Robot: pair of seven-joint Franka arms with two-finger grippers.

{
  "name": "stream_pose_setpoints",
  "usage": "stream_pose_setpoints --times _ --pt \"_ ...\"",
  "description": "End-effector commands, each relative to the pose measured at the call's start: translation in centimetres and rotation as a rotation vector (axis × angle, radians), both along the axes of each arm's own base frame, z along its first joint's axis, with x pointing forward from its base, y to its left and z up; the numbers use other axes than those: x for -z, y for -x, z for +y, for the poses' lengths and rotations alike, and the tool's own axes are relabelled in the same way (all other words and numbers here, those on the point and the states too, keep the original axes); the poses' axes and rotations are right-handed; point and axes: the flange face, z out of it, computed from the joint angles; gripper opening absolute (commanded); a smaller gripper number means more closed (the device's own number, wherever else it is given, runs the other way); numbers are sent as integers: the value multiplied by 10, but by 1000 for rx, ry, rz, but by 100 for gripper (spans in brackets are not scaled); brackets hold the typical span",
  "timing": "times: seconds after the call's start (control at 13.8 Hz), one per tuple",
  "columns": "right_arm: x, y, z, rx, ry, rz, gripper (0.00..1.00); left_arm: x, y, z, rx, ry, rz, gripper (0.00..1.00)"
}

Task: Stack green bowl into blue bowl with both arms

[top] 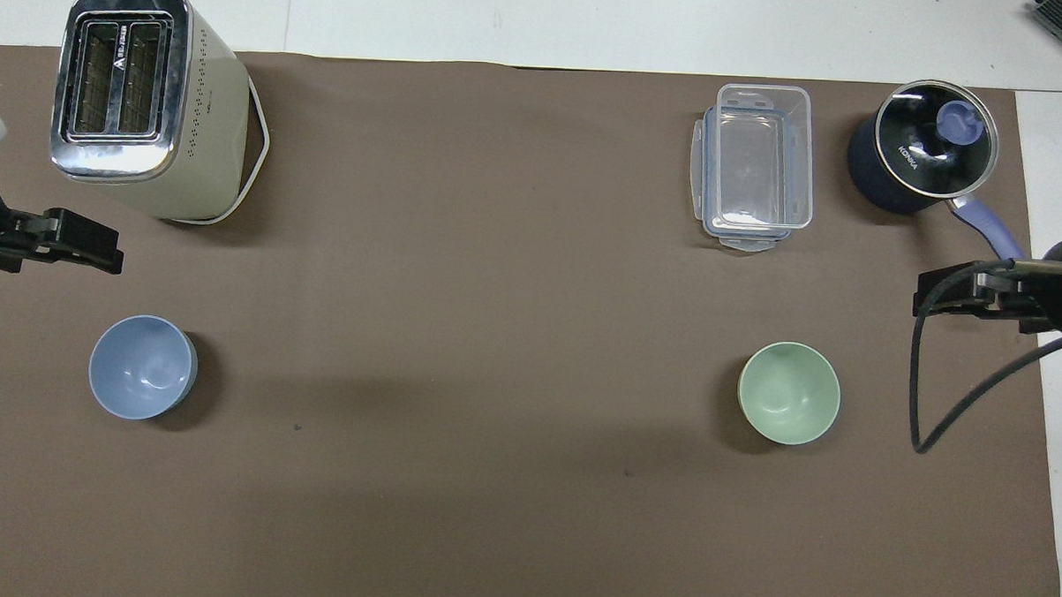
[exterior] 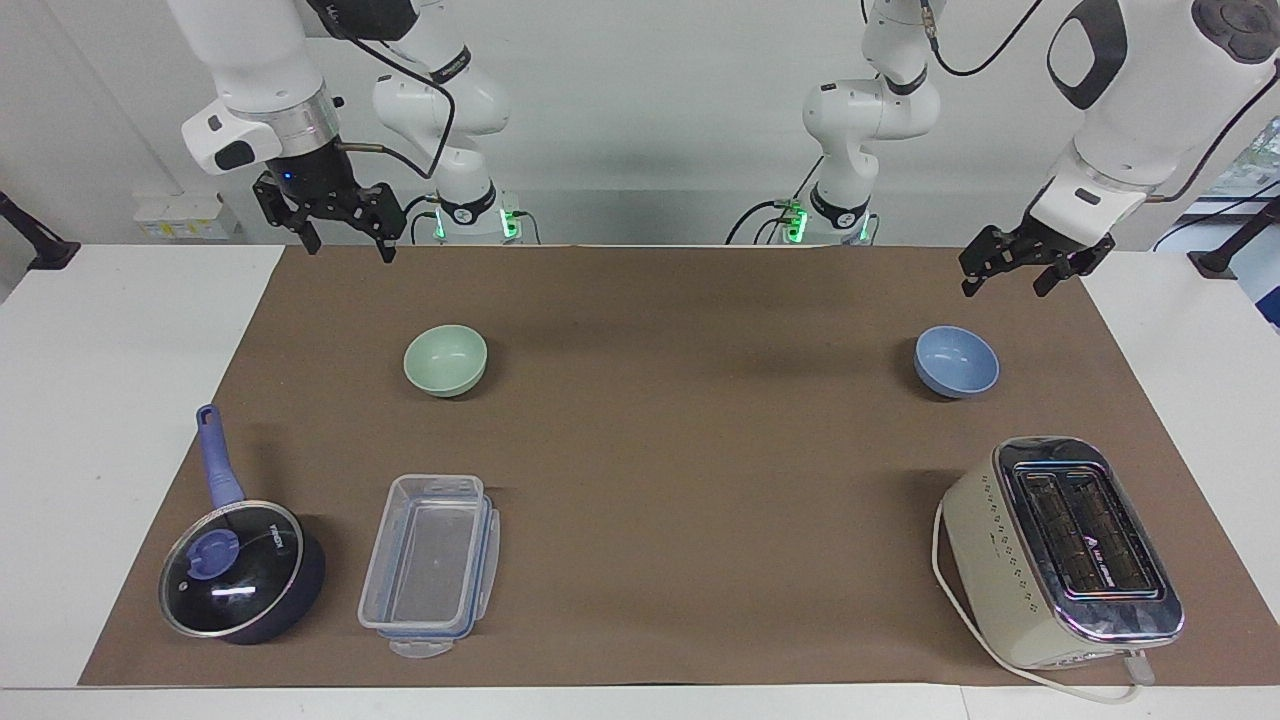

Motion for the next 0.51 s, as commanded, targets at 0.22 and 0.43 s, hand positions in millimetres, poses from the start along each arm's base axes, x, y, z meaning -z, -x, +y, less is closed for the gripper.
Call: stream_pose_setpoints --times 0.22,0.43 --pt "-2 6 1 24 -14 -2 100 -2 -1 1 -10 8 -22 100" --pt "-2 6 1 23 -14 -1 100 -1 0 3 -6 9 -20 100"
